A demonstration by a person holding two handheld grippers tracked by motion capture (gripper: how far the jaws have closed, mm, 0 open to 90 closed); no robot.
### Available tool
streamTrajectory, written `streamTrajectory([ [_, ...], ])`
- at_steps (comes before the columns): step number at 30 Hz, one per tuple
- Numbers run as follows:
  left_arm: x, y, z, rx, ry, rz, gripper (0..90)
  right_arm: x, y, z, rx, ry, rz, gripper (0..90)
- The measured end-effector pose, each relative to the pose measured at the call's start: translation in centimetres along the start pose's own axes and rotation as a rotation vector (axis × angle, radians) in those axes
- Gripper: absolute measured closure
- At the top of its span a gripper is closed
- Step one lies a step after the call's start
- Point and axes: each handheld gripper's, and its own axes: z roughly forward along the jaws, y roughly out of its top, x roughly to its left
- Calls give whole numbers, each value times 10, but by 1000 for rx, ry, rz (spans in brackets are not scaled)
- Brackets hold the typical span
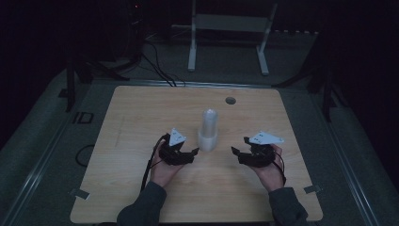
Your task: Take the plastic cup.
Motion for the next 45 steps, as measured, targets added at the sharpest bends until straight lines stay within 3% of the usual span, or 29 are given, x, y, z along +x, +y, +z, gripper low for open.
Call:
streamTrajectory([
  [7, -3, 11, 16, -10, -11, 16, 247, 3, 23, 5, -37, 26, -9, 344],
  [15, -9, 14, 27, -29, 1, 27, 238, 8, 47, 13, -72, 53, -12, 334],
  [27, -7, 15, 27, -55, -3, 12, 238, 20, 84, 31, -125, 101, -25, 323],
  [45, -6, 17, 36, -87, -7, -17, 215, 26, 104, 66, -95, 122, -27, 320],
])
